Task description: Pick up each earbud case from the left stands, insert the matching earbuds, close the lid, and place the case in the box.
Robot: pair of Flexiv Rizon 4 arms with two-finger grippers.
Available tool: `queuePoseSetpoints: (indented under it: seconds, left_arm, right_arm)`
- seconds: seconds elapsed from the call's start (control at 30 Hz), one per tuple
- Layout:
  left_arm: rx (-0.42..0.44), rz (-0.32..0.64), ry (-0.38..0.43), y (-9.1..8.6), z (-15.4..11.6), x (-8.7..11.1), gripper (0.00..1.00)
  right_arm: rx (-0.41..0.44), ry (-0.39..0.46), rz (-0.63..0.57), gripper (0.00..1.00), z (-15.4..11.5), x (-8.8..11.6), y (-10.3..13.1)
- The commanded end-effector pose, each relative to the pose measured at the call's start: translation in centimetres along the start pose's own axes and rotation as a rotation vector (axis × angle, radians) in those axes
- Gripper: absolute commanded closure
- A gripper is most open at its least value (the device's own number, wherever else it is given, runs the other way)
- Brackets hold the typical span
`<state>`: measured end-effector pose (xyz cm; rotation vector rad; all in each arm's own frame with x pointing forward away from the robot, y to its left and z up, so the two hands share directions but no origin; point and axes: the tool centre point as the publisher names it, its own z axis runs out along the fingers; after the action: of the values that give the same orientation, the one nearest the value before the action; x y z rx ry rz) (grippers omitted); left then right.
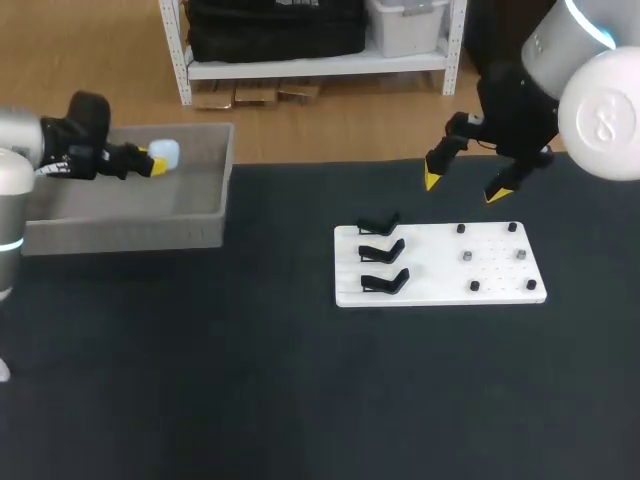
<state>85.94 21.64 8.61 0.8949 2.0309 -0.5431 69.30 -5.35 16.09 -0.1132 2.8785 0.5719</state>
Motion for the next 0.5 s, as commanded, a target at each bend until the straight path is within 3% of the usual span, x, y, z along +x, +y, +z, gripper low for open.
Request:
queuePoseSetpoints:
  seconds: [0.03, 0.07, 0.33, 0.5]
  left_arm:
    - [0.035, 0.003, 0.049, 1.2, 0.4, -0.5, 0.44]
    - [0.034, 0.006, 0.054, 1.1, 0.2, -0.6, 0.0]
    - [0.033, 0.078, 0.036, -0.8, -1.4, -2.0, 0.0]
    - [0.033, 0.078, 0.036, -0.8, -1.4, -2.0, 0.0]
  right_arm:
    - [0.002, -0.006, 0.002, 0.0, -0.1, 0.2, 0.0]
    - [0.002, -0.006, 0.002, 0.0, -0.1, 0.2, 0.0]
    - [0.002, -0.006, 0.002, 0.0, -0.1, 0.2, 0.0]
    - [0.002, -0.006, 0.002, 0.0, -0.1, 0.2, 0.0]
